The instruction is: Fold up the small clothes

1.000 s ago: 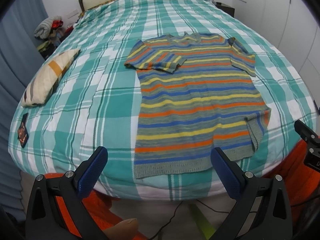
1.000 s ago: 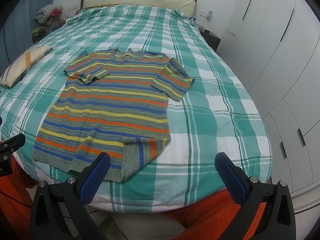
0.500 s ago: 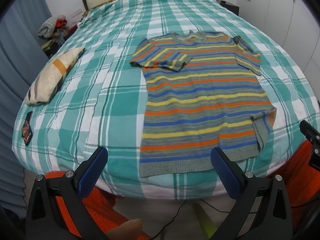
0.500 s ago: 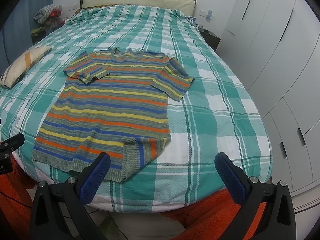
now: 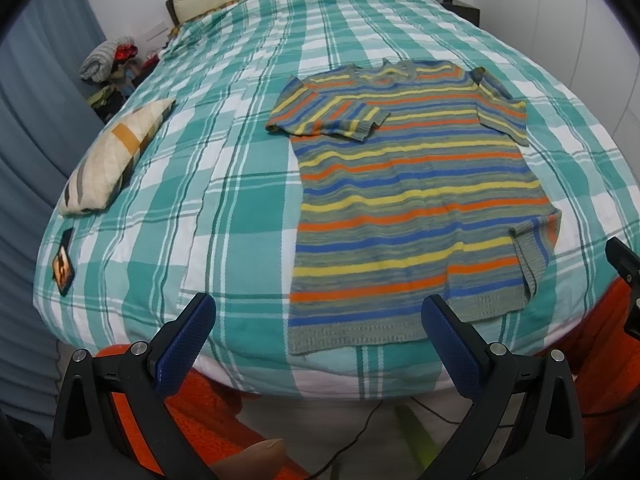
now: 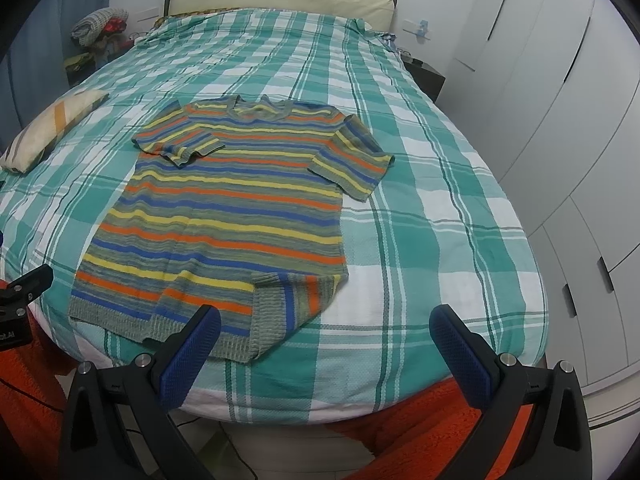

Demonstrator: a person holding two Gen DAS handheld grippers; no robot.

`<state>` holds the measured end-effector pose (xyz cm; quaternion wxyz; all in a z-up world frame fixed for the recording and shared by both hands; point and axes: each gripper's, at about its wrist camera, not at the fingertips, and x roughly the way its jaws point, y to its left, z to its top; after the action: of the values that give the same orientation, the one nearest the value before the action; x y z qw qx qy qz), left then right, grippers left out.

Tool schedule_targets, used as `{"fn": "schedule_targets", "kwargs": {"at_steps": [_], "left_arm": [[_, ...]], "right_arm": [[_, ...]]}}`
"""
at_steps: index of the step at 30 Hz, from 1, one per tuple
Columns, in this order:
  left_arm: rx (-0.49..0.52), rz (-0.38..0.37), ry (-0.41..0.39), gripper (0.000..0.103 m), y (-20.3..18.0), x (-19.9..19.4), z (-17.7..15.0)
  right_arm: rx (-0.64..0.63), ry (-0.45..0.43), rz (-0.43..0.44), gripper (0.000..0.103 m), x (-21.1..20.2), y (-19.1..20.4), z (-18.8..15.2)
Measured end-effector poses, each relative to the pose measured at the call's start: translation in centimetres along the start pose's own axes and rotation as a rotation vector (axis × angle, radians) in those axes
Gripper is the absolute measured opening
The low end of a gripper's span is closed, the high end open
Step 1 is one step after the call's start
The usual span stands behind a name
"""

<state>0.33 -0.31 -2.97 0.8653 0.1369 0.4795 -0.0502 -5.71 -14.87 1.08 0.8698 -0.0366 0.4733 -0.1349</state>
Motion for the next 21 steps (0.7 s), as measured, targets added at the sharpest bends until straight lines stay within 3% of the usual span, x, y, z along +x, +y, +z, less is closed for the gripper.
{"fn": "schedule_targets", "kwargs": {"at_steps": [17,21], "left_arm": [[0.019,0.026,-0.003,0.103,-0.1,-0.2,-0.1],[0.01,0.039,-0.002,0.103,0.4,-0.1,-0.1]], "right_arm": [[-0.003,-0.002,0.009,0.103,-0.3,0.6,-0.2],[0.035,-0.014,0.018,0.103,-0.2,-0.9,0.0]]}}
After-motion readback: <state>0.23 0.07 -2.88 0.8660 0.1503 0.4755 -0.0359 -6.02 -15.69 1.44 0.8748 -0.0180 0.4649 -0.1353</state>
